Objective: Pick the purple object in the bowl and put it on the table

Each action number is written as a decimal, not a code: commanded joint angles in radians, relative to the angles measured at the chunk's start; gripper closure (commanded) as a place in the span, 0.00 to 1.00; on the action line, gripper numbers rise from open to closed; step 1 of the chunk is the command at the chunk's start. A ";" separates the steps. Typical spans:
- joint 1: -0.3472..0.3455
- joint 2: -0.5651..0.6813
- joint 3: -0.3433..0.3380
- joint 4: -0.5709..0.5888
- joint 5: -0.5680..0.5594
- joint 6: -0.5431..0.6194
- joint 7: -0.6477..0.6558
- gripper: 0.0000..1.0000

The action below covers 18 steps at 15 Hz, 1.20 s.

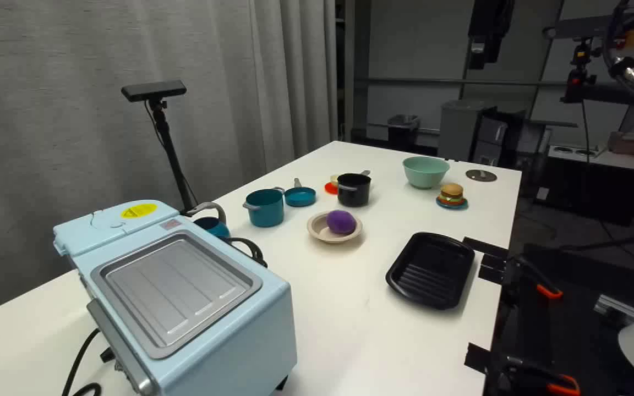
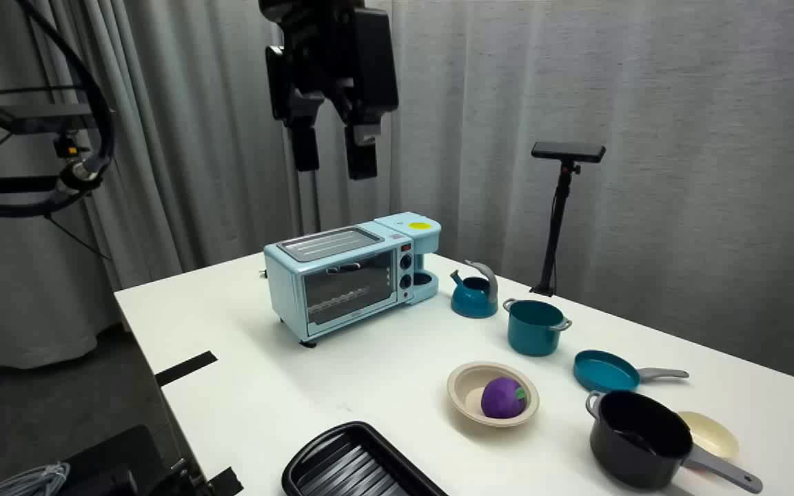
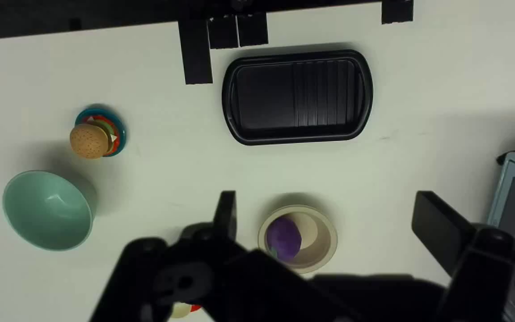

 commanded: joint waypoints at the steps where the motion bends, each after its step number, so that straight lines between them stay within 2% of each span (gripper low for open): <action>1: 0.004 0.002 -0.002 0.001 -0.001 -0.002 0.002 0.00; 14: 0.004 0.002 -0.002 0.001 -0.001 -0.002 0.002 0.00; 18: 0.003 0.119 -0.009 0.029 -0.001 0.065 0.007 0.00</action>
